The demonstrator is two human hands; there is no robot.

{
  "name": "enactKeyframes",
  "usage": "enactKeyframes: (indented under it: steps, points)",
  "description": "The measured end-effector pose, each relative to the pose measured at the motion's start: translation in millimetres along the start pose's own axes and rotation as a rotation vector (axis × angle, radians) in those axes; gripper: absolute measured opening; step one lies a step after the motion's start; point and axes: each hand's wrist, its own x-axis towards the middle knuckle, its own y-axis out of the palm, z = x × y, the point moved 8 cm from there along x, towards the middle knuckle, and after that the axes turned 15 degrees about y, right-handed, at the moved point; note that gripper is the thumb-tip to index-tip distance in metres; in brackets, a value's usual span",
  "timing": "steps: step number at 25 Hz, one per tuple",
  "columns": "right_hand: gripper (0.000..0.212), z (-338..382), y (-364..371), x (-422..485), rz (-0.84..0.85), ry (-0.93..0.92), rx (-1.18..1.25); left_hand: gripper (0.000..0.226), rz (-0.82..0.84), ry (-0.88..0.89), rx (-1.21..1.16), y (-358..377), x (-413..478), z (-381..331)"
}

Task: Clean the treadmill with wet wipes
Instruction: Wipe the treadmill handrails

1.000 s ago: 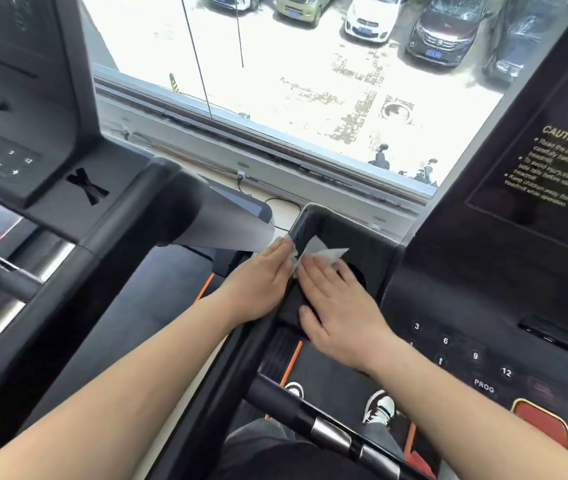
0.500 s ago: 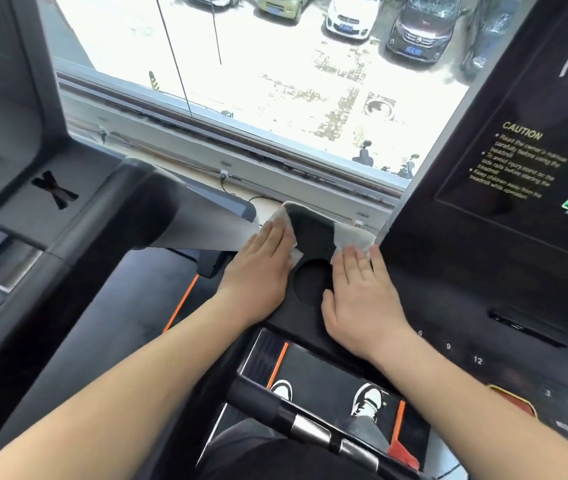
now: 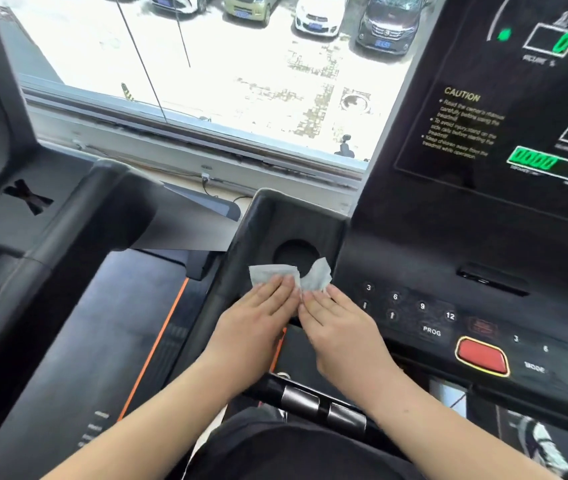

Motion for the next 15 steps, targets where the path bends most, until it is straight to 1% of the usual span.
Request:
enactKeyframes:
  steps: [2,3,4,5,6,7,8,9,10,11,12,13,14,15]
  points:
    - [0.041,7,-9,-5,-0.065,-0.056,0.054,0.044,-0.128,0.074,0.004,-11,0,-4]
    - [0.038,8,-14,-9,-0.079,-0.078,0.079,0.043,-0.183,0.083,-0.007,-16,-2,-7]
    - [0.034,6,-18,-14,-0.069,-0.075,0.119,0.045,-0.215,0.055,-0.046,-21,-5,-11]
    - [0.032,1,-22,-17,-0.027,-0.021,0.184,0.044,-0.235,-0.039,-0.103,-26,-8,-11]
    - [0.031,-11,-26,-22,0.021,0.097,0.302,0.037,-0.256,-0.182,-0.188,-33,-9,-12]
    - [0.027,-28,-33,-27,0.070,0.280,0.492,0.025,-0.291,-0.352,-0.311,-38,-7,-13]
    - [0.024,-49,-37,-33,0.114,0.493,0.742,0.016,-0.332,-0.498,-0.517,-37,-3,-16]
    - [0.022,-72,-42,-42,0.117,0.711,0.980,0.016,-0.370,-0.606,-0.714,-36,8,-26]
    - [0.022,-94,-47,-52,0.116,0.898,1.199,0.019,-0.410,-0.655,-0.823,-40,20,-38]
    - [0.021,-114,-47,-64,0.132,1.044,1.380,0.020,-0.448,-0.675,-0.895,-43,33,-51]
    - [0.020,-132,-47,-75,0.177,1.143,1.551,0.019,-0.474,-0.690,-0.978,-44,48,-66]
    - [0.022,-146,-49,-84,0.232,1.192,1.710,0.018,-0.479,-0.701,-1.078,-40,64,-83]
    - [0.028,-162,-56,-97,0.270,1.205,1.833,0.017,-0.465,-0.722,-1.197,-34,83,-104]
    - [0.034,-178,-64,-110,0.272,1.207,1.879,0.015,-0.438,-0.751,-1.308,-25,99,-126]
